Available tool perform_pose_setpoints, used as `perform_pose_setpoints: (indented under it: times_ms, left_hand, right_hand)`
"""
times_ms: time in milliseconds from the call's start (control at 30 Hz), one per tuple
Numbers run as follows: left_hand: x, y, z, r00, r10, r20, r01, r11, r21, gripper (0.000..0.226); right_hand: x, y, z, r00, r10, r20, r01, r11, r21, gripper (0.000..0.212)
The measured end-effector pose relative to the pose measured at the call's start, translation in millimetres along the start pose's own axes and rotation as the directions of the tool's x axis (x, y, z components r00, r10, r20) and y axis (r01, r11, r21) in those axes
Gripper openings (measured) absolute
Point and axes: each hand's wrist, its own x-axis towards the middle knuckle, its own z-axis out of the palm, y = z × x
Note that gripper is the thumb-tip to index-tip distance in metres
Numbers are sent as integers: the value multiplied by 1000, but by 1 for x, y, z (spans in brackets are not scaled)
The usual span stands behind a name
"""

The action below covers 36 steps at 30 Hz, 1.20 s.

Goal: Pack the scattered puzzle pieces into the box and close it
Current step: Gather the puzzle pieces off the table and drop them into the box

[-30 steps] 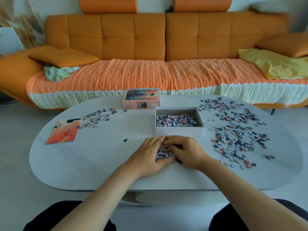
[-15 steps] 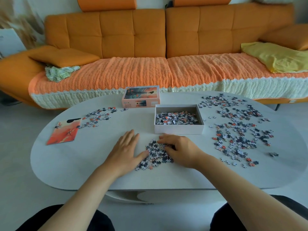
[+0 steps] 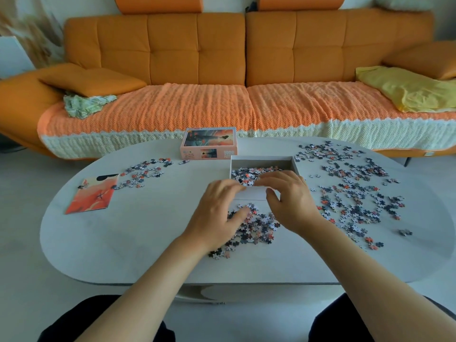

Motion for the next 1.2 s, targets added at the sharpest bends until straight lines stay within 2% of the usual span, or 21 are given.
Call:
perform_pose_setpoints:
  times_ms: [33,100,200,300,433,567,700,733,800,867,933,1000,1067,1200]
  left_hand:
    - [6,-4,0,1000,1,4,-2,999,43,55]
    - [13,-14,1,993,-18,115,2,990,139,63]
    - [17,-25,3,970,-66,234,16,978,209,66]
    - [16,-31,-3,981,-75,180,36,977,210,58]
    - [8,-34,-19,990,-89,107,55,957,286,64]
    - [-7,-39,-32,990,-114,87,88,962,257,62]
    - [-15,-32,-42,998,48,-34,-39,975,220,43]
    - [-16,-27,-43,997,68,-25,-61,979,196,39]
    - [-18,-20,-39,995,26,97,-39,991,127,41]
    - [-21,-19,-31,962,-43,269,6,990,139,57]
    - [-21,-19,-23,921,-83,379,4,979,204,70]
    - [-19,-19,-18,918,-82,388,2,979,203,67]
    - [-17,-18,-15,933,-69,352,12,987,161,57]
    - [-9,-18,-13,953,-49,300,18,994,105,40]
  right_hand:
    - [0,3,1,997,54,46,-52,997,-56,36]
    - [-1,6,4,978,116,170,-97,988,-119,40]
    - [-1,5,10,959,135,249,-113,989,-100,42]
    - [2,2,13,957,120,265,-121,993,-16,44]
    - [3,-5,17,952,40,302,-59,997,55,47]
    - [1,-17,21,947,-50,318,20,995,98,47]
    - [6,-24,16,965,-207,159,209,978,3,34]
    - [6,-28,13,960,-221,173,224,975,-2,29]
    - [3,-36,9,939,-231,255,238,971,4,23]
    - [-1,-40,7,924,-215,317,231,973,-15,25]
    - [-3,-41,4,899,-154,409,194,979,-59,35]
    - [-3,-40,3,852,-71,518,165,976,-139,46]
    - [-3,-39,4,815,-4,579,109,983,-147,46]
    - [-2,-37,7,812,39,582,9,997,-79,25]
